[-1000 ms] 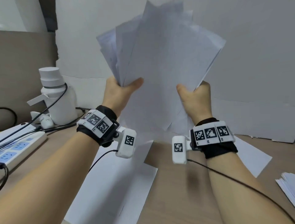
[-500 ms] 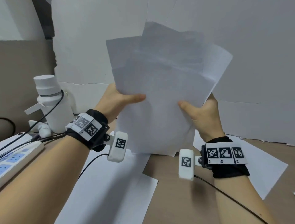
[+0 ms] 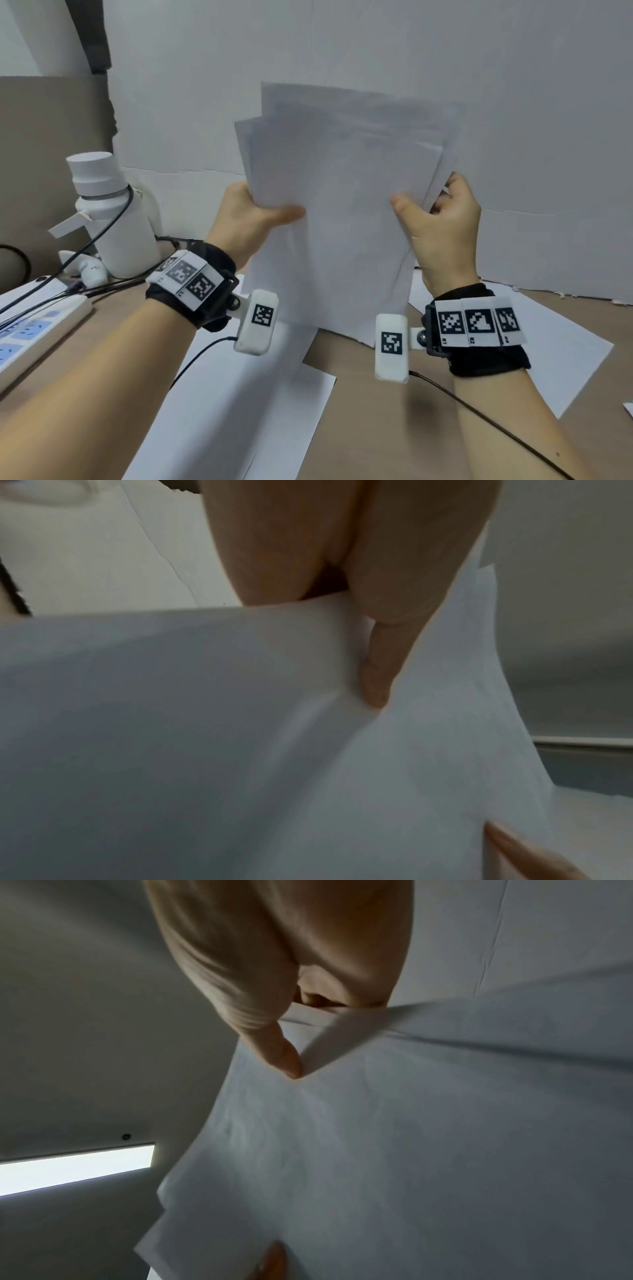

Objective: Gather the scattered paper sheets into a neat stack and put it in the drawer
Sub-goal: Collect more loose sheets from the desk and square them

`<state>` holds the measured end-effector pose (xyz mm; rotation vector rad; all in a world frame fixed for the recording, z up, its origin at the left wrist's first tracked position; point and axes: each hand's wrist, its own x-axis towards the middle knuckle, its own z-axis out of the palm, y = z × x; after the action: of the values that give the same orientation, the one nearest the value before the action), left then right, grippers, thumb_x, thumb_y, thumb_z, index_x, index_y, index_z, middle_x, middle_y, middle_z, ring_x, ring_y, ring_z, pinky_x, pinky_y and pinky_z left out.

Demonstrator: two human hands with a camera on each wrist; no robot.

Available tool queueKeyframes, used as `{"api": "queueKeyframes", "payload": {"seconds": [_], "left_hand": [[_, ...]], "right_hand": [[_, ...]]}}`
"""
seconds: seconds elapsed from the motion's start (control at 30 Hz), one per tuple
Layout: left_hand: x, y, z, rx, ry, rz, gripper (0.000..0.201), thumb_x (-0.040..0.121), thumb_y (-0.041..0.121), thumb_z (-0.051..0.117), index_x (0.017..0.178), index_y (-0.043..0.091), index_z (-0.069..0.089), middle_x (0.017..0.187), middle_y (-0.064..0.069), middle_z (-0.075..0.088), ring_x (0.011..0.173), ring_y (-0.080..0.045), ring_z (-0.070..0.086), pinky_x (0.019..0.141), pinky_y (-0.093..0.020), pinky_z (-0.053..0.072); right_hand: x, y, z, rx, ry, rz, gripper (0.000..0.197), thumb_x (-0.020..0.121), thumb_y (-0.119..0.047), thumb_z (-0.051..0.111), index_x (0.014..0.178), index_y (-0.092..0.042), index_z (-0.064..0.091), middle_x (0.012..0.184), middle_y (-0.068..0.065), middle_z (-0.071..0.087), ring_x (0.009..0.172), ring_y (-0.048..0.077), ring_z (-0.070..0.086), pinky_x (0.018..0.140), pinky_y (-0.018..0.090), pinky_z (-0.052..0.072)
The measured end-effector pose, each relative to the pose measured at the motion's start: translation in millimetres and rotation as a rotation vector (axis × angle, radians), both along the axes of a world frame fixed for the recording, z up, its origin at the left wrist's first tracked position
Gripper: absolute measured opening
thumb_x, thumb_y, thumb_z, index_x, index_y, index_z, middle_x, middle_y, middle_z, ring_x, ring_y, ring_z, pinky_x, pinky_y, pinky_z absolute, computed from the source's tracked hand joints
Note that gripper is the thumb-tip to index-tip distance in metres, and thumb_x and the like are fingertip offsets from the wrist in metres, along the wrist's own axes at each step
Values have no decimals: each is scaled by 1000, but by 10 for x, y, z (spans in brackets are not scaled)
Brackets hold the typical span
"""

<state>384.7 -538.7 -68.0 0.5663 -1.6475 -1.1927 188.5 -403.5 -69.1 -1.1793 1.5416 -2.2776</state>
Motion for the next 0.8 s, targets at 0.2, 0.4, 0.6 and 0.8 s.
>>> {"api": "queueKeyframes", "payload": {"seconds": [0.2,0.4,0.6,0.8], "left_hand": [[20,-69,142,158,206,-87,29,77,4,80,105,8,74,107,-13,76,98,-30,73,88,-46,58],[7,-104,-14,115,109,-191,47,82,11,75,128,7,64,122,-12,72,113,-30,69,93,-43,56],[-101,-50,-36,-23,-43,-148,56,74,1,76,128,6,62,118,-9,73,110,-26,70,92,-41,57],[-110,-218,-93,132,-87,-141,43,83,-6,74,122,7,64,115,-10,75,106,-28,72,89,-44,57]], "right_hand": [[-68,-14,-70,199,20,166,33,80,-9,79,108,-13,61,97,0,75,85,15,73,74,32,59],[-91,-36,-120,251,65,200,35,82,-7,75,112,-17,60,107,-2,73,97,13,71,87,38,58],[-139,-43,-132,244,64,93,30,79,-2,69,105,-16,62,101,-1,74,93,18,71,89,46,57],[-151,-42,-148,250,36,71,26,79,-3,70,99,-15,60,96,1,73,87,19,72,83,44,60]]}}
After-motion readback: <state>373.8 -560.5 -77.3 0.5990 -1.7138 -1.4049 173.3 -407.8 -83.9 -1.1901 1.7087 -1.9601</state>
